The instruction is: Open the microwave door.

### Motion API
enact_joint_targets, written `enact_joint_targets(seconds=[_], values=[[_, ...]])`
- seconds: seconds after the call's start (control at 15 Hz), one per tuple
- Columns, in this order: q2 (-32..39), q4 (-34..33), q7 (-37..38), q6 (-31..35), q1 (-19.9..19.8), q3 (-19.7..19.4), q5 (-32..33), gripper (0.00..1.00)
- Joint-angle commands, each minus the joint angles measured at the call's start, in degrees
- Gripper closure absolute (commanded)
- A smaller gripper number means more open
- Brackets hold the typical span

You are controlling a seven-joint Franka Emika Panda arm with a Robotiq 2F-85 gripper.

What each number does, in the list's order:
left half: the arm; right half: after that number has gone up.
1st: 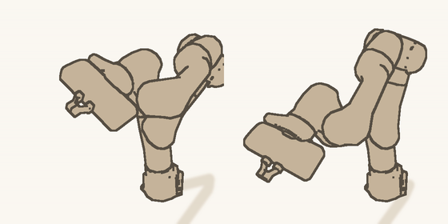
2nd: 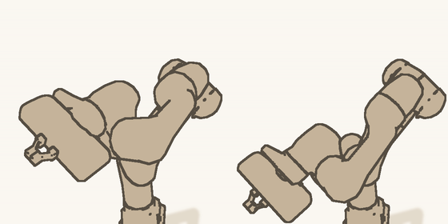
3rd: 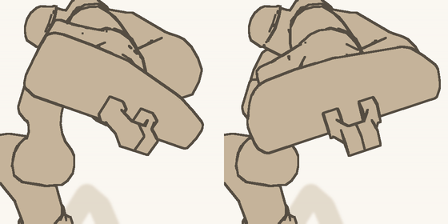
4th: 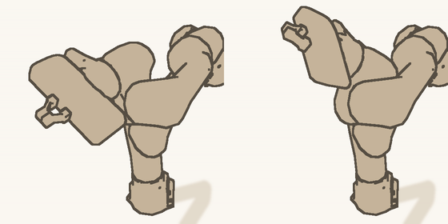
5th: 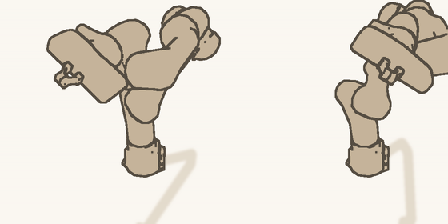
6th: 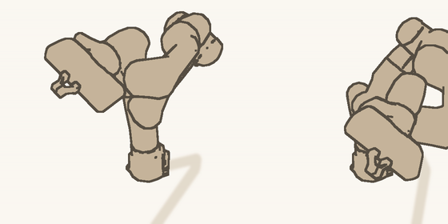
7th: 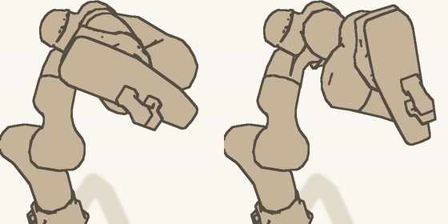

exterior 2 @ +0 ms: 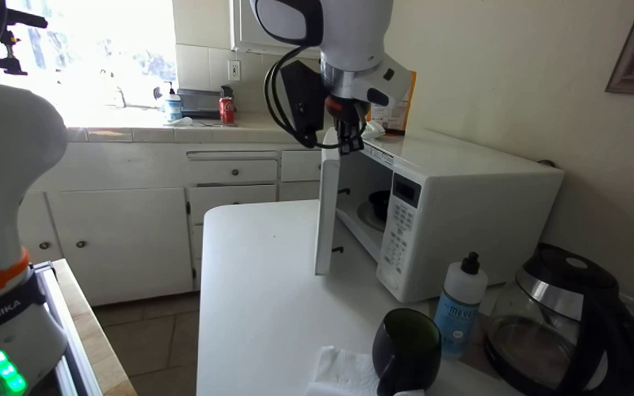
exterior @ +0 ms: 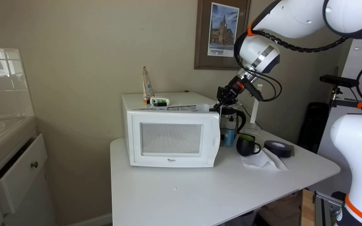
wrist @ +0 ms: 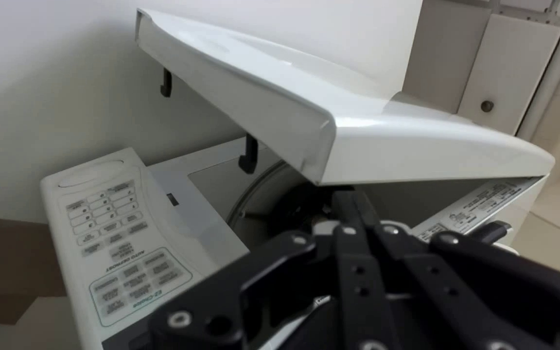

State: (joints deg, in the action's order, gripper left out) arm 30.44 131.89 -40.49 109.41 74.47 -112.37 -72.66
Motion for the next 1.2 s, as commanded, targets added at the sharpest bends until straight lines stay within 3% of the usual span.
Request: enact_joint_targets(seconds=[0.0,0.27,0.47,0.73,0.93,1.13], values=[[1.1,0.7,-0.7,2.9,-1.4,3.0,-4.2,1.0],[0.5,0.9,-0.1,6.9,-2.2,7.9,-4.8,1.0],[-0.1,1.7,0.7,7.0,-0.8,9.0,-1.7,1.0],[-0.6,4.3,-2.0,2.4,5.0,4.4,3.3,1.0],[0.0,6.4,-9.5,-3.9,10.2,-1.2,4.1,1.0],[3.3,7.4,-12.8,-7.5,10.6,-3.3,1.4,1.0]])
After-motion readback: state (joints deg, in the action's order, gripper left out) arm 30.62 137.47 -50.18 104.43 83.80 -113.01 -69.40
